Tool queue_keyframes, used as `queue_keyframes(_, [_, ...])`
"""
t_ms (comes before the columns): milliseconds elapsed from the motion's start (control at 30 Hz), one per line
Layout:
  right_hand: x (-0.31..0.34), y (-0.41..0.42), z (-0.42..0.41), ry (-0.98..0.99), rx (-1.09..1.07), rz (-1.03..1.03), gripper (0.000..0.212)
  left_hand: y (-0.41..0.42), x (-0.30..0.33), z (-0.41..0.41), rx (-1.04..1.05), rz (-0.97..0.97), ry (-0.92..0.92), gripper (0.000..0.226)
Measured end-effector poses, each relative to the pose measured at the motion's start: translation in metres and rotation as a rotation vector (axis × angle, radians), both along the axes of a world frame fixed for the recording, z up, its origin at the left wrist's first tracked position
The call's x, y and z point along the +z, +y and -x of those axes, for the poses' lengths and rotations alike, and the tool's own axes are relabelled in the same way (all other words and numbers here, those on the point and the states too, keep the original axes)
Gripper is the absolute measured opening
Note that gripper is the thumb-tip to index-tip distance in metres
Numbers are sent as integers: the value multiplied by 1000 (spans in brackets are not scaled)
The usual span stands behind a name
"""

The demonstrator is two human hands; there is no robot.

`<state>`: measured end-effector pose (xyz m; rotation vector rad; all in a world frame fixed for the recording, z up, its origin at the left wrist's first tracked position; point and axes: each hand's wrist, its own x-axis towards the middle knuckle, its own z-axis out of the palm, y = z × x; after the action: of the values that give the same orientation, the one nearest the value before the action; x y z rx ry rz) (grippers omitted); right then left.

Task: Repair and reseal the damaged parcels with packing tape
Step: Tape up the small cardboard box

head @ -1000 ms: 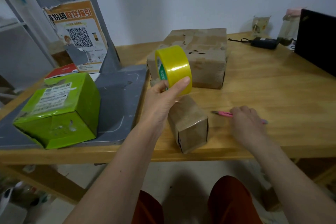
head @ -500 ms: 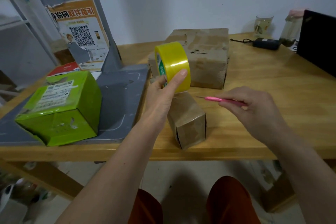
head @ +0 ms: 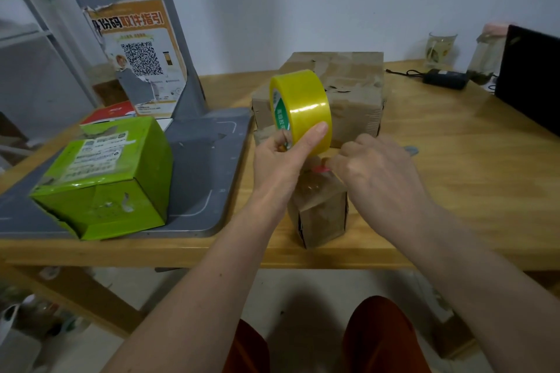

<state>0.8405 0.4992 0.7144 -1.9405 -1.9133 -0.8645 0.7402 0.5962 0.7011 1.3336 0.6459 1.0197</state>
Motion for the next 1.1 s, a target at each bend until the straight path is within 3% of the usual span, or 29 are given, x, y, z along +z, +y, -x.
queue_keyframes(67, [-10,2,-8,14,-13,-18,15,1,1,1,6,8,-5,53])
queue_keyframes(167, [-20,0,-29,170,-3,-103,16,2,1,2,6,11,-9,53])
queue_keyframes(333, [-38,-3,-64,472,-158,-195,18,3,2,2,-4,40,-58,22])
queue_keyframes(467, [-72,12,-77,549,-365,59,29,5,-1,2,14,53,-69,28])
queue_keyframes(600, [-99,19,-82,644,-382,268,35,6,-2,4,30,99,-104,38])
queue_keyframes(700, [-80,16,-63,761,-229,-1,33,8,-3,5,29,117,-113,37])
queue_keyframes(767, [-54,5,-37,631,40,-335,29,10,-3,4,19,139,-140,32])
queue_keyframes(833, [-45,-7,-10,451,253,-438,29,10,-1,4,24,188,-195,26])
queue_keyframes(933, [-63,-13,17,310,274,-264,37,11,0,3,28,240,-257,13])
queue_keyframes(1100, [-56,-3,37,170,-2,130,71,13,-3,4,55,223,-230,31])
